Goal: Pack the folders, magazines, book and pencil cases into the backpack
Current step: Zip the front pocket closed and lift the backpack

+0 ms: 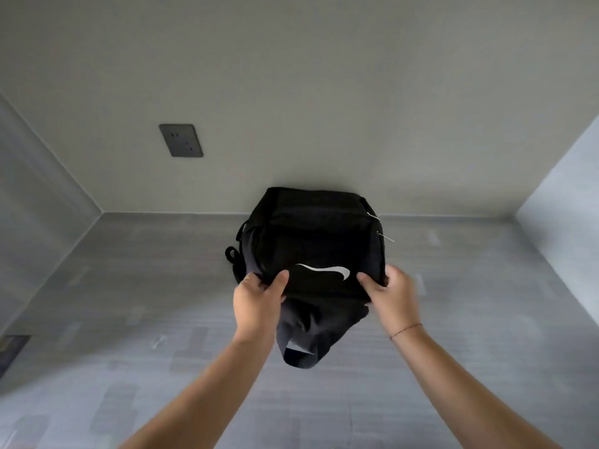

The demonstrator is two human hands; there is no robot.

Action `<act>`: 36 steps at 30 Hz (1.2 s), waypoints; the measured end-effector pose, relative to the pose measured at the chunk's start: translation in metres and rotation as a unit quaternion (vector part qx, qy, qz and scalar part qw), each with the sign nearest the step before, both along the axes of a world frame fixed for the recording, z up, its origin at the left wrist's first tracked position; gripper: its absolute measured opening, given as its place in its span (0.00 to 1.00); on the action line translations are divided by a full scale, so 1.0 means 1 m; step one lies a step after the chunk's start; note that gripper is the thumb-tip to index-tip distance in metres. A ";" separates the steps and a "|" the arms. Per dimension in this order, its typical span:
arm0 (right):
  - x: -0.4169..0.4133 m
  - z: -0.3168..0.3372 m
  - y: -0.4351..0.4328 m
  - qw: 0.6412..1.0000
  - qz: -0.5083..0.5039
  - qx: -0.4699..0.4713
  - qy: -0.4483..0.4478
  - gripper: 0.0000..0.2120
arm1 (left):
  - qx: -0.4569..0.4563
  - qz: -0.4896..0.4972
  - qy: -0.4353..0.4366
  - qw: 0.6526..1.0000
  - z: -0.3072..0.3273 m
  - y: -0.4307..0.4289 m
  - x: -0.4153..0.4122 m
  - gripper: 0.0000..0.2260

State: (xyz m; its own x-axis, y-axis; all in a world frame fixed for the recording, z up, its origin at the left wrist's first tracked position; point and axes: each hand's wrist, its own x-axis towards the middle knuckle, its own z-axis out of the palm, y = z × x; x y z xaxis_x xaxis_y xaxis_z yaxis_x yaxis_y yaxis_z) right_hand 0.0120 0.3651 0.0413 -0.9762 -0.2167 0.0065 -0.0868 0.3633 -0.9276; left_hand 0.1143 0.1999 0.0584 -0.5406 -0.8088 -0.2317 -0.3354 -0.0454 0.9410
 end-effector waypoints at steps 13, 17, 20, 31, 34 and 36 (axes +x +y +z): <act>0.012 0.102 -0.038 0.981 0.066 0.023 0.182 0.46 | -0.064 -0.022 0.146 0.987 0.143 -0.061 -0.075 0.11; 0.010 0.096 -0.035 0.939 0.150 0.150 0.270 0.61 | -0.076 -0.010 0.144 0.987 0.137 -0.074 -0.089 0.13; 0.003 0.087 -0.045 0.900 0.165 0.252 0.315 0.62 | -0.076 -0.003 0.137 0.988 0.132 -0.088 -0.098 0.13; -0.056 0.079 -0.072 0.945 0.112 0.192 0.239 0.05 | -0.286 -0.122 0.065 0.948 0.077 -0.052 -0.041 0.39; -0.061 0.079 -0.080 0.960 0.121 0.148 0.202 0.06 | -0.363 -0.056 0.071 0.927 0.053 -0.033 -0.026 0.44; -0.067 0.081 -0.083 0.975 0.098 0.083 0.183 0.08 | -0.387 -0.018 0.083 0.918 0.038 -0.016 -0.019 0.43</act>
